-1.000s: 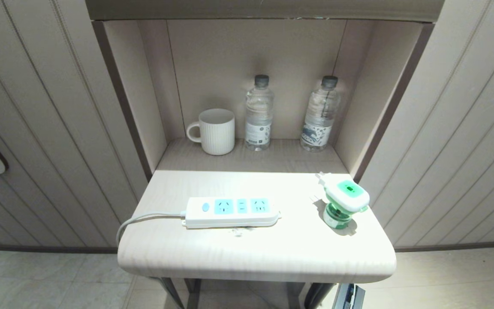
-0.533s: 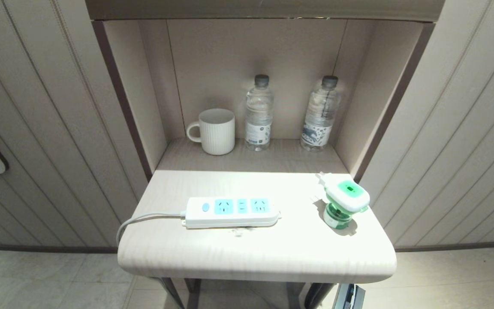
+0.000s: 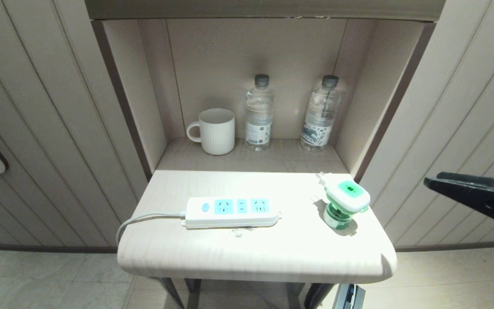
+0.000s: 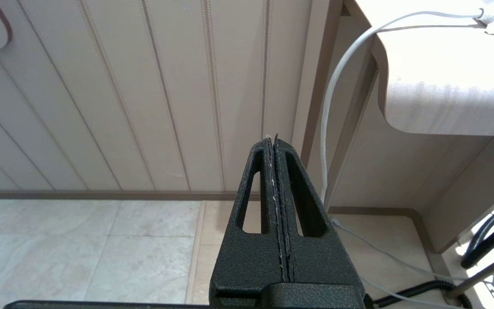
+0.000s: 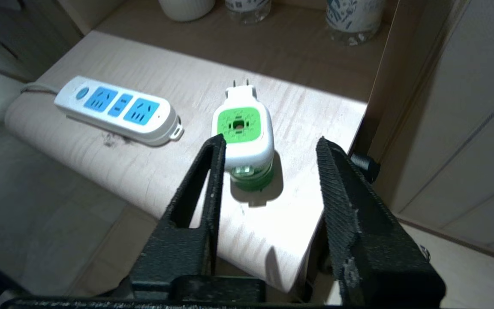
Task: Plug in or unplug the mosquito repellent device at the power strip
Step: Pick up the mosquito repellent liquid
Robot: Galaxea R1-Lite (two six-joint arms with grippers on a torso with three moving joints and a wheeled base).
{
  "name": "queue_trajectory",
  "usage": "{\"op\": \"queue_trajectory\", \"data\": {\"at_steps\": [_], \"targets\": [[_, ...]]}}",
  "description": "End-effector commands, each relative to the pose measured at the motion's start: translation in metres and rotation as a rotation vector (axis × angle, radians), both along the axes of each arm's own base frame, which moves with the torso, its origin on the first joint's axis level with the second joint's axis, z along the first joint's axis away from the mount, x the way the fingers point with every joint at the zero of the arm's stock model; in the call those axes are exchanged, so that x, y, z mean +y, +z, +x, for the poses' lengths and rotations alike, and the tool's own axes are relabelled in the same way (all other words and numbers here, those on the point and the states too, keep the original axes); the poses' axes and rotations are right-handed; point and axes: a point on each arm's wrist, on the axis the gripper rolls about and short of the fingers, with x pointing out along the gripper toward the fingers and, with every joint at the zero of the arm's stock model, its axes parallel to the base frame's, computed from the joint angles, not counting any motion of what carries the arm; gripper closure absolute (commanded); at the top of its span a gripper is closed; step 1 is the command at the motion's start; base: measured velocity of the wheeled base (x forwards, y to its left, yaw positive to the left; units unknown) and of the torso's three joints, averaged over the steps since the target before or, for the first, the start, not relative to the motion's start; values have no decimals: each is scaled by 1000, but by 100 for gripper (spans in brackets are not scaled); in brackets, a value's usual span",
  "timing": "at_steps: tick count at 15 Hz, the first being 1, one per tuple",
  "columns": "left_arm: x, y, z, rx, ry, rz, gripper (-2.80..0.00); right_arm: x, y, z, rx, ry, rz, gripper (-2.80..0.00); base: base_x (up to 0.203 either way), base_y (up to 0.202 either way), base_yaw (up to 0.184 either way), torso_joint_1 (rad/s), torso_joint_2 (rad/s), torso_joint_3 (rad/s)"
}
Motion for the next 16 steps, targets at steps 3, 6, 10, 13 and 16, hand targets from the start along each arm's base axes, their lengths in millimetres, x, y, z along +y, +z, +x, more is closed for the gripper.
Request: {"op": "queue_trajectory", "data": {"at_steps": [3,6,10,13,16], "targets": [[0,0,0,0,0,0,0,3,-19,10,-151,-47,68,-280,0,0,0,0,0,0],[0,0,0,1,0,-1,0,12,-41,5,-153,23,19,-280,0,0,0,0,0,0],[0,0,0,3,0,3,0,22,-59,16,-227,-4,28,-280,0,0,0,0,0,0],[0,0,0,0,2,-1,0,23,-61,16,-275,-12,54,-280,0,0,0,0,0,0],[0,0,0,3,2,-1,0,27,-67,19,-245,1,39,-280,0,0,0,0,0,0]]}}
